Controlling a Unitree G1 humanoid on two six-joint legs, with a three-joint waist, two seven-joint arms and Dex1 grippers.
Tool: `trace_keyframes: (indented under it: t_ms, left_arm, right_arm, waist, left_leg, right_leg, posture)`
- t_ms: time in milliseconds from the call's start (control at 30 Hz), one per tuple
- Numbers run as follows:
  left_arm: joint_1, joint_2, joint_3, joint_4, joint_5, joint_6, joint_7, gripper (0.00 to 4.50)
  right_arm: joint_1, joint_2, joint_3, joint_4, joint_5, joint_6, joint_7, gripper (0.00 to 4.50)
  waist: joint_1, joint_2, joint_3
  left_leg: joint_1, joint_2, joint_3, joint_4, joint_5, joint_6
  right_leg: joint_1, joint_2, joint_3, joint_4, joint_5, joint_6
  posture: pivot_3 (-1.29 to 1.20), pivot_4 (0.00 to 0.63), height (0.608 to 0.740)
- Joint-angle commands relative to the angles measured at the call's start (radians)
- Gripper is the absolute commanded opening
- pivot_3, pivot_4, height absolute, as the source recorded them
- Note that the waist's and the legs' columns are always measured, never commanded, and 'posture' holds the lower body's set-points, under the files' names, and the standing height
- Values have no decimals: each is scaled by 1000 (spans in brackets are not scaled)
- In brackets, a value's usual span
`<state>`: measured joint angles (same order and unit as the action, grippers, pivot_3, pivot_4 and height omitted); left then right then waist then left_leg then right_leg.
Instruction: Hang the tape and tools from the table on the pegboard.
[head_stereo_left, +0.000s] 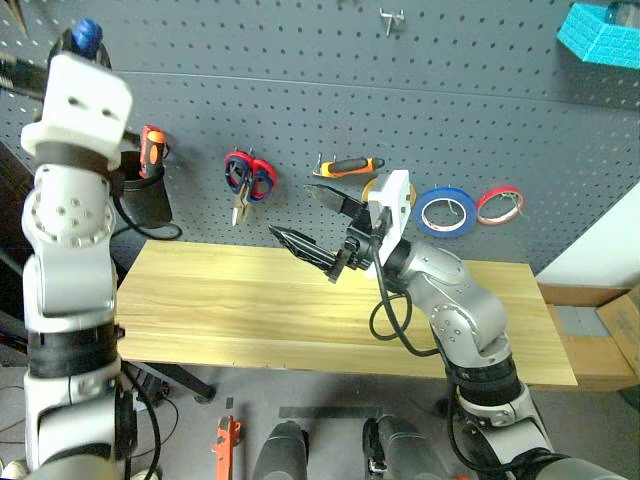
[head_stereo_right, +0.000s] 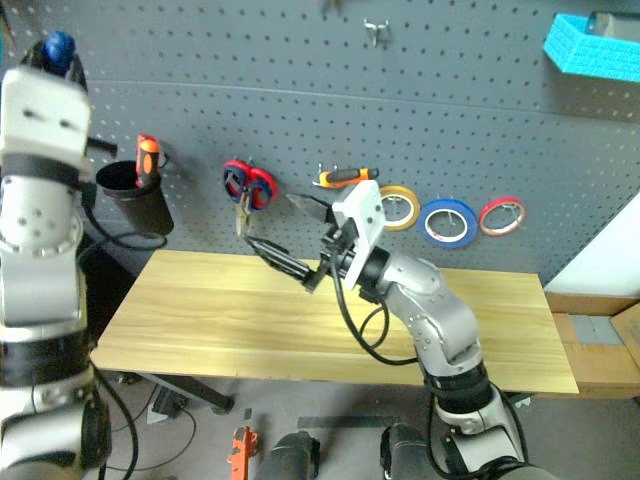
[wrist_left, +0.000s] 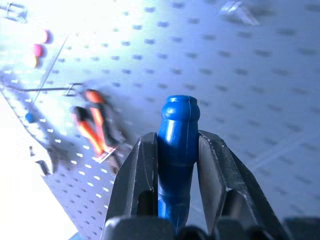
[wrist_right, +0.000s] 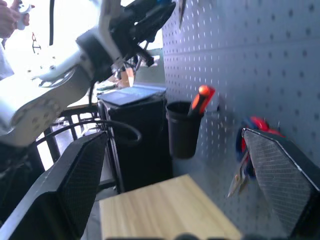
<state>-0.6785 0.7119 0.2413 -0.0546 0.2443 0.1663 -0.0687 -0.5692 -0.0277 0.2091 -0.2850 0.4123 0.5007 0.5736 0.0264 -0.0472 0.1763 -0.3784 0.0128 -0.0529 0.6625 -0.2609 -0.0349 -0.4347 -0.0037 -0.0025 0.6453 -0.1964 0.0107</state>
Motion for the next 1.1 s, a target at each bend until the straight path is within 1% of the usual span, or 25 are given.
trace_keyframes:
  t_ms: [33,167,200,267,367,567,700,867,967,1100]
  left_arm:
    - [-106,11,6,138,-22,-70,23,756]
    - [-182,-28,40,371,-116,-77,-3,756]
    - [-194,-42,51,422,-147,-81,-9,756]
    - [-216,-62,72,510,-197,-99,-20,756]
    - [-241,-67,86,601,-238,-124,-26,756]
    - [-285,-45,72,702,-258,-181,-33,756]
    - [-352,-33,81,752,-279,-209,-27,756]
    - [-442,-1,60,852,-270,-289,-36,756]
    - [-442,-3,54,897,-272,-316,-36,756]
    - [-417,-14,52,894,-280,-326,-31,756]
  right_arm:
    - [-42,14,-4,19,-28,-67,-20,4500]
    - [-73,35,2,62,-81,-123,-67,4500]
    - [-76,42,6,67,-89,-132,-76,4500]
    - [-79,54,16,75,-104,-145,-87,4500]
    - [-75,64,27,79,-117,-153,-96,4500]
    - [-62,64,33,69,-121,-144,-106,4500]
    - [-62,60,30,71,-119,-142,-107,4500]
    - [-82,67,26,94,-122,-154,-112,4500]
    - [-88,69,26,103,-123,-159,-114,4500]
    - [-83,65,27,102,-123,-159,-116,4500]
  waist:
    - [0,-1,-6]
    - [-1,-1,-6]
    - [-1,0,-7]
    - [-2,0,-7]
    - [-3,-1,-7]
    - [-1,-1,-7]
    - [-2,-1,-7]
    - [-3,-1,-7]
    - [-3,0,-6]
    - [-3,0,-6]
  left_leg:
    - [0,0,0,0,0,0]
    - [-1,0,1,0,2,-3]
    - [-1,0,1,0,2,-3]
    - [-1,0,1,-1,2,-3]
    - [-3,0,0,0,2,-3]
    - [-4,0,-1,0,2,-3]
    - [-4,0,-1,0,2,-3]
    - [-4,0,-1,0,2,-3]
    - [-4,0,0,0,2,-2]
    - [-3,0,0,0,2,-2]
  right_leg:
    - [0,0,0,0,0,0]
    - [-2,0,1,1,1,-1]
    - [-2,0,1,1,3,-5]
    - [-2,0,1,1,3,-5]
    - [-4,0,1,1,4,-5]
    - [-4,0,1,2,4,-6]
    - [-4,0,1,2,4,-6]
    - [-4,0,0,2,4,-6]
    - [-4,0,1,2,4,-6]
    - [-4,0,1,3,4,-6]
  posture:
    - [118,61,740]
    - [108,71,740]
    - [103,78,740]
    - [98,84,740]
    - [91,94,740]
    - [88,109,740]
    - [94,110,740]
    - [104,109,740]
    - [105,112,740]
    - [104,116,740]
